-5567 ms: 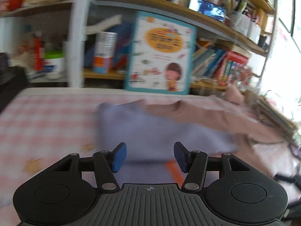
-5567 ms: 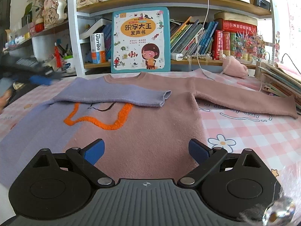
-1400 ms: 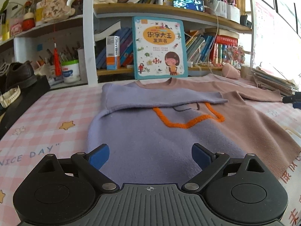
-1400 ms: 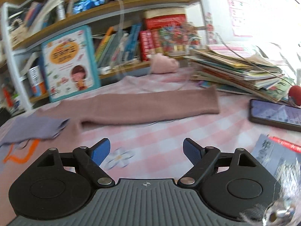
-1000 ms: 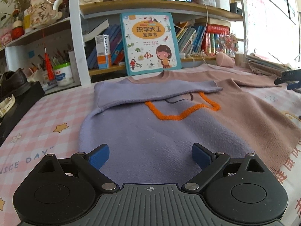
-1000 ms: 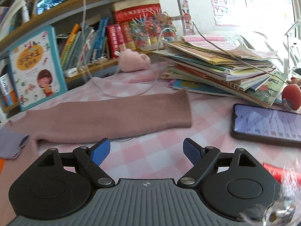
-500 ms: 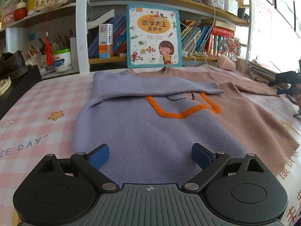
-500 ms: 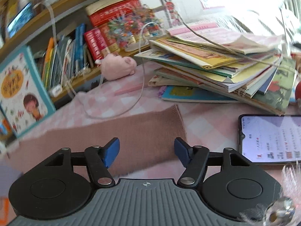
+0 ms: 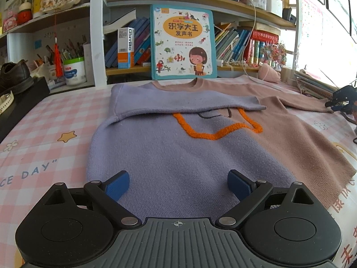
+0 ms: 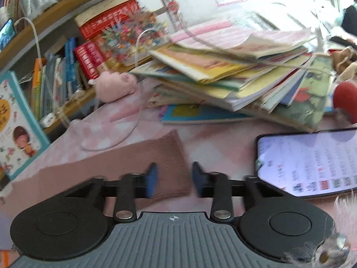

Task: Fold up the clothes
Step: 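Grasp the pink sleeve cuff with the right gripper, then lift the pink sleeve with the right gripper and fold it across the body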

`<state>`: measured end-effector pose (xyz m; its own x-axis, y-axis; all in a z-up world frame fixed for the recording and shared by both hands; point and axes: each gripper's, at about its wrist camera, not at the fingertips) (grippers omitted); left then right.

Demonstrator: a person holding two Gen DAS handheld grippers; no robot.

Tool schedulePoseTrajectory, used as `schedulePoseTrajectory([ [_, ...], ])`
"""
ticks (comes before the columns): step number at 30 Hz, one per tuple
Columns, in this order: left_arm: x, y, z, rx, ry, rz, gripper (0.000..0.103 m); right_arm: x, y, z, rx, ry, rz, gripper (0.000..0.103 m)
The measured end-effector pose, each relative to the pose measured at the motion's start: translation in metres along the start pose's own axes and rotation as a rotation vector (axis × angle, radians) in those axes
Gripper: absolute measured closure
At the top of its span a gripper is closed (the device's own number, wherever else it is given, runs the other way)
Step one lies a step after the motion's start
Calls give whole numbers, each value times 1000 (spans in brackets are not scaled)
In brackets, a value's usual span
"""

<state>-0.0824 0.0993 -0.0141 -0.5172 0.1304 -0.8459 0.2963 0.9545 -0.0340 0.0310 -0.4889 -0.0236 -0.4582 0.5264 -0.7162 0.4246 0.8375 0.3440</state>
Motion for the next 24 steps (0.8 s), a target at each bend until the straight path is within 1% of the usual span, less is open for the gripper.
schedulePoseTrajectory([
  [2,0,0,0,0,0,0,6,2,9,1,16,2,-67,76],
  [4,-1,1,0,-1,1,0,6,5,20,3,48,-1,-160,76],
  [7,-1,0,0,-6,2,3,6,12,34,5,88,-9,-265,76],
  [8,-1,-1,0,-8,1,4,6,12,35,5,87,-7,-274,76],
  [9,-1,-1,0,-9,1,5,6,11,35,5,74,0,-258,77],
  [11,0,-1,0,-10,-2,5,6,9,34,4,47,15,-226,84],
  [12,0,-1,0,-9,-2,4,6,8,33,4,33,23,-209,94],
  [15,0,0,0,-5,-3,1,6,4,31,3,-7,45,-161,94],
  [18,0,0,-2,0,-11,2,6,-4,40,-13,-77,21,-114,94],
  [21,1,0,-3,7,-19,5,6,-18,67,-39,-170,-19,-120,94],
  [24,1,0,-4,11,-28,5,6,-29,109,-69,-268,-57,-176,94],
])
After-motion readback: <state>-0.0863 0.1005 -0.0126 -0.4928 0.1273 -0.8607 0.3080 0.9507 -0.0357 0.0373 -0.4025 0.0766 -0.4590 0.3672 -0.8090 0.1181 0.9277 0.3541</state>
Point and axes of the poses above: each gripper's, at about its wrist camera, not at the fingertips, and z roughly the way its jaws point, y to its left, x to its underside, and after that the axes turned 2 degrees about x, right-handed
